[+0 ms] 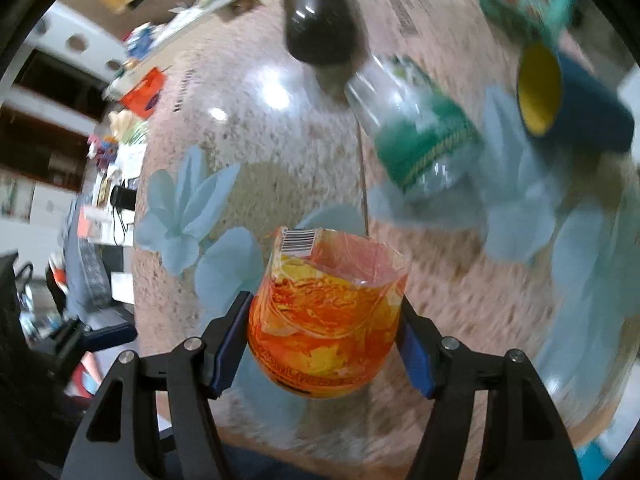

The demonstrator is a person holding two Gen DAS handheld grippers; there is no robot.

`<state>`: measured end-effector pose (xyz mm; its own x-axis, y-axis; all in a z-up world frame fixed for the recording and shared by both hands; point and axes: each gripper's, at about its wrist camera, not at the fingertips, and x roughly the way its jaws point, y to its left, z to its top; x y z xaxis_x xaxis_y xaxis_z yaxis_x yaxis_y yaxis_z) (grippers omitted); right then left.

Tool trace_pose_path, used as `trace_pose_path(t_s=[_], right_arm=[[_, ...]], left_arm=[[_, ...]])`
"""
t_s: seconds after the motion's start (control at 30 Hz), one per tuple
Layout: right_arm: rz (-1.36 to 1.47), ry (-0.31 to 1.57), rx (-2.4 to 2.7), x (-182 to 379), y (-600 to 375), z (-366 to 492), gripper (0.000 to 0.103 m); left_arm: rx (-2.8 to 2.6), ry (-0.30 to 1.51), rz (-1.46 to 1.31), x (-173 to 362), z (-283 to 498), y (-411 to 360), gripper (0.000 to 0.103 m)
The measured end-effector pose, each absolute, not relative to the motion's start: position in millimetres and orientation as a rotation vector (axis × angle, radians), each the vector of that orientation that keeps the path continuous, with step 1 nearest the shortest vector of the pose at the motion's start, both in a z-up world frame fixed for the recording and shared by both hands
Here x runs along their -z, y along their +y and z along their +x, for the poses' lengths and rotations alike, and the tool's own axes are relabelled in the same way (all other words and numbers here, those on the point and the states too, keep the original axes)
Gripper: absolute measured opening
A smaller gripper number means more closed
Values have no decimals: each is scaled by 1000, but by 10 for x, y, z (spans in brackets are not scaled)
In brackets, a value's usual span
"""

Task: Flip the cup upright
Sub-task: 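Rotate the held orange cup rim-up with the right tool and set it down, then open the right tool and lift it away from the upright cup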

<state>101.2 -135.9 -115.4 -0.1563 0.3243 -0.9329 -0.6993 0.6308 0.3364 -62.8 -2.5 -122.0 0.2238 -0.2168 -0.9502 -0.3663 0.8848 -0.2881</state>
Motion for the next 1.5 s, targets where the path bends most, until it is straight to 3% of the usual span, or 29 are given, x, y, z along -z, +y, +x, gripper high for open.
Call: trace_pose_path(t_s=[0.3, 0.43, 0.67, 1.13, 1.37, 1.5], right_arm=[[-547, 981, -1204, 1182, -1384, 720, 66], [-586, 857, -1289, 1341, -1470, 669, 66], [-569, 830, -1353, 1678, -1615, 746, 66], [-581, 851, -1382, 1764, -1654, 776, 67], [-559, 882, -1381, 1568, -1700, 820, 93], [-564, 882, -1363, 1396, -1719, 849, 95]], left_arm=[[-152, 1355, -556, 1332, -559, -299, 103], [-169, 1366, -557, 1430, -579, -460, 103], [-200, 1402, -541, 1690, -546, -715, 103], [-245, 1428, -504, 1923, -304, -935, 103], [-250, 1382, -478, 1788, -385, -1002, 103], [-274, 1341, -461, 1606, -441, -996, 103]])
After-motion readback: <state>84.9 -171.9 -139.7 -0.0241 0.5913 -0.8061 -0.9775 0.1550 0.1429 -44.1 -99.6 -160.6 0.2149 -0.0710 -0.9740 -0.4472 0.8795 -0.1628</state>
